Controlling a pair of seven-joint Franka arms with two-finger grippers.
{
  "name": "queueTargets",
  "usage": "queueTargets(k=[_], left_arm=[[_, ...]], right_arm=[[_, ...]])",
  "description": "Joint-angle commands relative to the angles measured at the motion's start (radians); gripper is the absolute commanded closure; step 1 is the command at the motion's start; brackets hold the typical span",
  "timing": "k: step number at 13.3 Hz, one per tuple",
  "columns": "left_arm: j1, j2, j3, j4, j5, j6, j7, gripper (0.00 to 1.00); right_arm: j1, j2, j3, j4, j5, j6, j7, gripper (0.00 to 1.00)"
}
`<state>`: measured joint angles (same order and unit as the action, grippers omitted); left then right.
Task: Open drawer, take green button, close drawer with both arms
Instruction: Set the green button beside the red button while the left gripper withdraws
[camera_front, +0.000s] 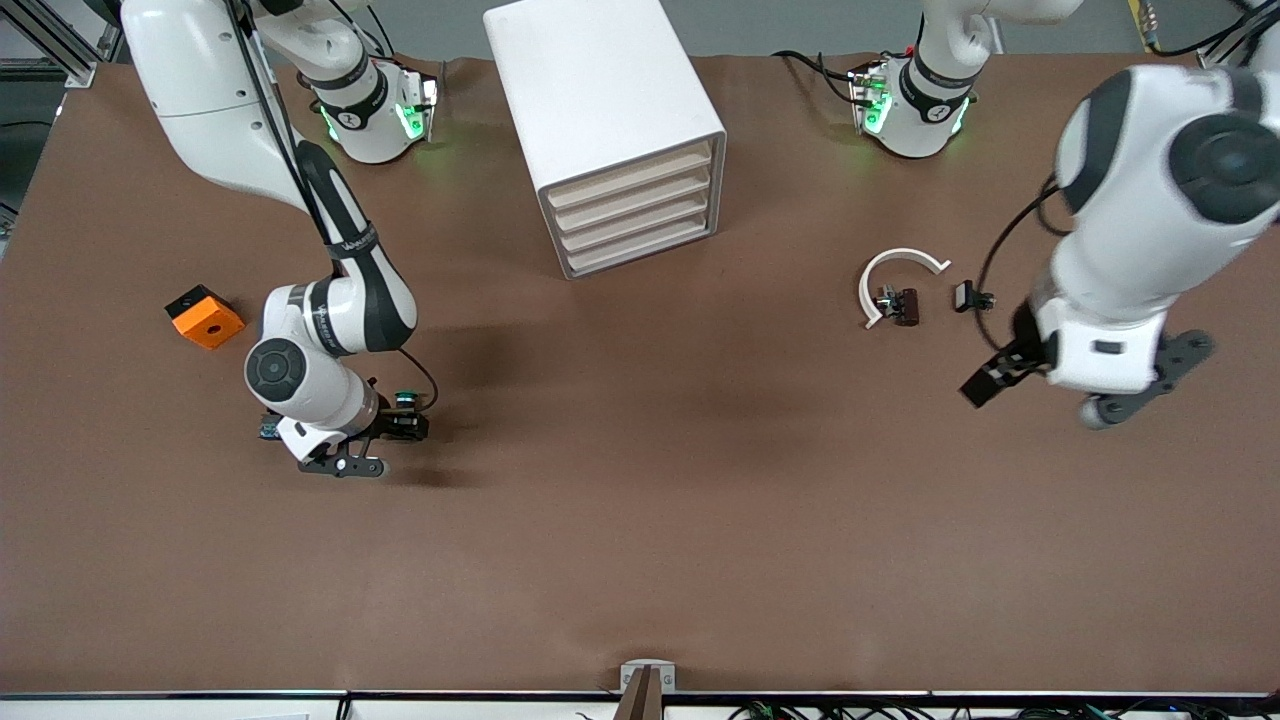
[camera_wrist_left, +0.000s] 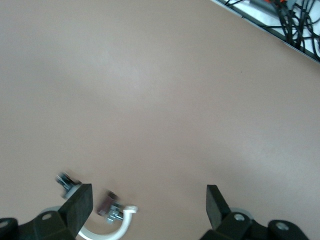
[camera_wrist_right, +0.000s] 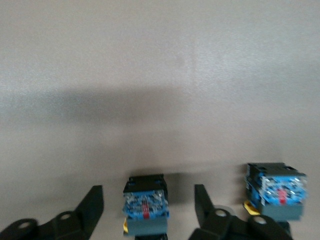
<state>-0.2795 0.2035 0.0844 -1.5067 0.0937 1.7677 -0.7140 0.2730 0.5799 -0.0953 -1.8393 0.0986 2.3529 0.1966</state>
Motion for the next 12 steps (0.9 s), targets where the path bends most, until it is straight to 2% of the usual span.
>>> queueTargets(k=[1, 4, 7, 9, 11, 12], left_arm=[[0.115, -0.088, -0.067, -0.037, 0.006, -0.074, 0.173, 0.00], [0.206, -0.159, -0.098, -0.047, 0.003, -0.164, 0.403, 0.00], [0.287, -0.216, -0.110, -0.056, -0.032, -0.210, 0.577, 0.00], [0.359, -0.263, -0.141, -0.095, -0.116, -0.214, 0.596, 0.00], [0.362, -0.282, -0.143, -0.098, -0.124, -0.232, 0.640, 0.00], [0.362, -0.285, -0.143, -0.098, -0.124, -0.238, 0.643, 0.00]], right_arm=[[-0.026, -0.047, 0.005, 0.103, 0.001, -0.209, -0.009, 0.00], [-0.057, -0.122, 0.005, 0.130, -0.003, -0.306, -0.014, 0.00], [-0.104, -0.221, 0.005, 0.144, -0.007, -0.473, -0.058, 0.00], [-0.135, -0.302, 0.003, 0.150, -0.010, -0.584, -0.066, 0.00], [-0.167, -0.376, 0.002, 0.155, -0.019, -0.657, -0.080, 0.00], [-0.178, -0.415, 0.003, 0.153, -0.054, -0.682, -0.088, 0.00]])
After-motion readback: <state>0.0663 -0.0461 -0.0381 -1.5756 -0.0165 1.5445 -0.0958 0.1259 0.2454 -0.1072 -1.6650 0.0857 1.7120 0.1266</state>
